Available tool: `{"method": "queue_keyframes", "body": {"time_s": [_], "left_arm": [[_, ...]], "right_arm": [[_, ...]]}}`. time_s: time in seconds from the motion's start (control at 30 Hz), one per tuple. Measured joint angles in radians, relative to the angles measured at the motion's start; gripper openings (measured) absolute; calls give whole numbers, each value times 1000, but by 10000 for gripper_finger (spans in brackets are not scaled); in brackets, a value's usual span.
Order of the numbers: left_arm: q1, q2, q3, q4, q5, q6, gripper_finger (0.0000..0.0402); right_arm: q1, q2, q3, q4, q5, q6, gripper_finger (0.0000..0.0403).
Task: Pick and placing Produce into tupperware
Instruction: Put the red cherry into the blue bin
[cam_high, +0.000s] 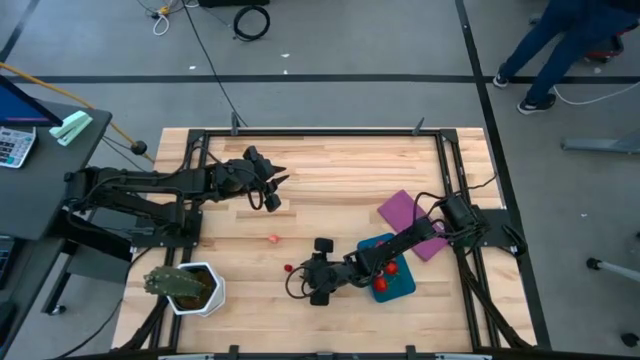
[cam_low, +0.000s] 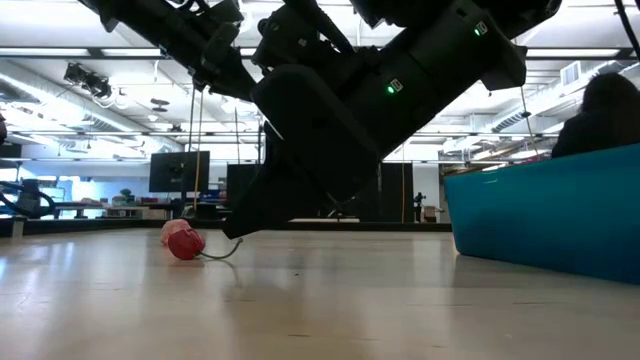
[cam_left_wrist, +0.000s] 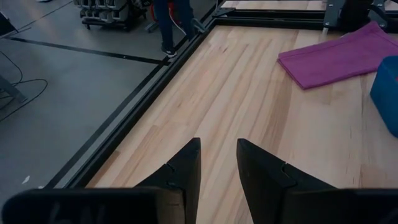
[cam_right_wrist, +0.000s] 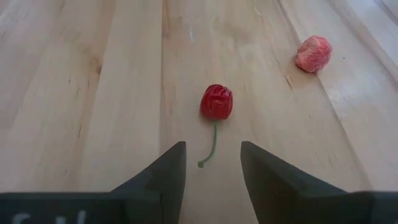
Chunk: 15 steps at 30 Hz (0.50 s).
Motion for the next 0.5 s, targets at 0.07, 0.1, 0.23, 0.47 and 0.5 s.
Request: {"method": "queue_keyframes", "body": {"time_s": [0.07, 0.1, 0.23, 0.47, 0.5], "left_arm": [[0, 0, 0, 0, 0, 0, 110], [0, 0, 0, 0, 0, 0, 110], [0, 0, 0, 0, 0, 0, 110], [0, 0, 0, 0, 0, 0, 110], [0, 0, 0, 0, 0, 0, 110]], "right_arm": [[-3, 0, 0, 0, -2, 0, 161], [-4, 0, 0, 0, -6, 1, 161], [-4, 0, 0, 0, -27, 2, 147], [-5, 0, 0, 0, -49, 1, 88], [-6, 0, 0, 0, -49, 1, 79]]}}
